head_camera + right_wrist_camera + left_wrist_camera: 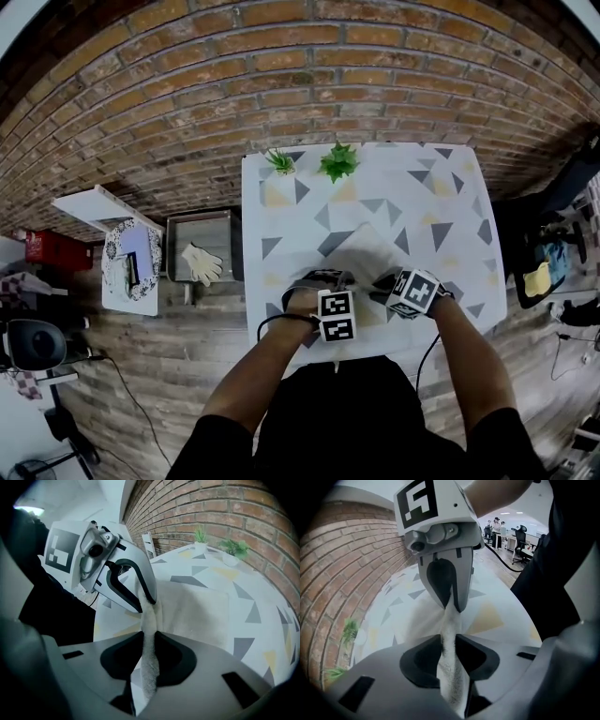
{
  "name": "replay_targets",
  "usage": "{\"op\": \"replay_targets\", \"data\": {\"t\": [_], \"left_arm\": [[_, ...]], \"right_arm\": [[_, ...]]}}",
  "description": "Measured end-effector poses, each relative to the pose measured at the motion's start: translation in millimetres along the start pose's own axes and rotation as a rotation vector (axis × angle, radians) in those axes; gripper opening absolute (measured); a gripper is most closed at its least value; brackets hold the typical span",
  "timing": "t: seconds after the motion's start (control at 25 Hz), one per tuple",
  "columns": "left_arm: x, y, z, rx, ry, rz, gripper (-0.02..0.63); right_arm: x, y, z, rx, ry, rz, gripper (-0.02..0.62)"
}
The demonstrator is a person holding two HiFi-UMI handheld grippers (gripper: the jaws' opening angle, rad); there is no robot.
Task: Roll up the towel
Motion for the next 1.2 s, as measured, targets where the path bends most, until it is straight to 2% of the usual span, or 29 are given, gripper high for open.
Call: {"op": "replay_targets", "data": {"t": [0.04,0.16,0.32,0.48,0.6,0.72,0.8,0.92,1.0,1.2], "left_arm": [[2,0,0,-0.015,0.001,-0.020,0.095],[5,5,-1,-0.104,-0.003,-0.086,0.067],[7,19,1,-0.230,-0.015,-0.142,0.061],[9,29,0,-0.294,0.000,-0.187,0.060],[13,31,-1,-0.314,0.024,-0.229,0.061],[15,35,0,-0.289,0.042,-0.232,0.063],[15,44,1,-0.243,0.045,-0.169,0.079],[12,55,6,-0.160,0.044,-0.056,0.145],[7,57,12,-0.108,0.030,-0.015,0.147],[1,48,22,0.011,0.023,0.005,0.147]], "right_arm": [[-1,0,1,-0.001,-0.001,0.004,0.088],[-5,-4,4,-0.061,0.022,-0.031,0.116],[-17,-11,17,-0.211,0.021,-0.165,0.167],[-30,-8,34,-0.291,-0.042,-0.279,0.165],[-26,3,27,-0.310,-0.023,-0.270,0.163],[-15,3,14,-0.292,0.018,-0.265,0.168],[-10,-3,7,-0.277,0.036,-0.281,0.175],[-6,-16,4,-0.264,0.049,-0.298,0.176],[-6,-24,3,-0.262,0.057,-0.303,0.176],[-6,-41,3,-0.257,0.065,-0.300,0.176]]}}
Point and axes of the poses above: the fingertips, and each gripper's own axes: x forward along the fingers, y to its left, z out of its top, the point moved 1 cm from there along -x, backward along the fingers, and after that the axes turned 5 degrees about -y, right-handed, at the moved point
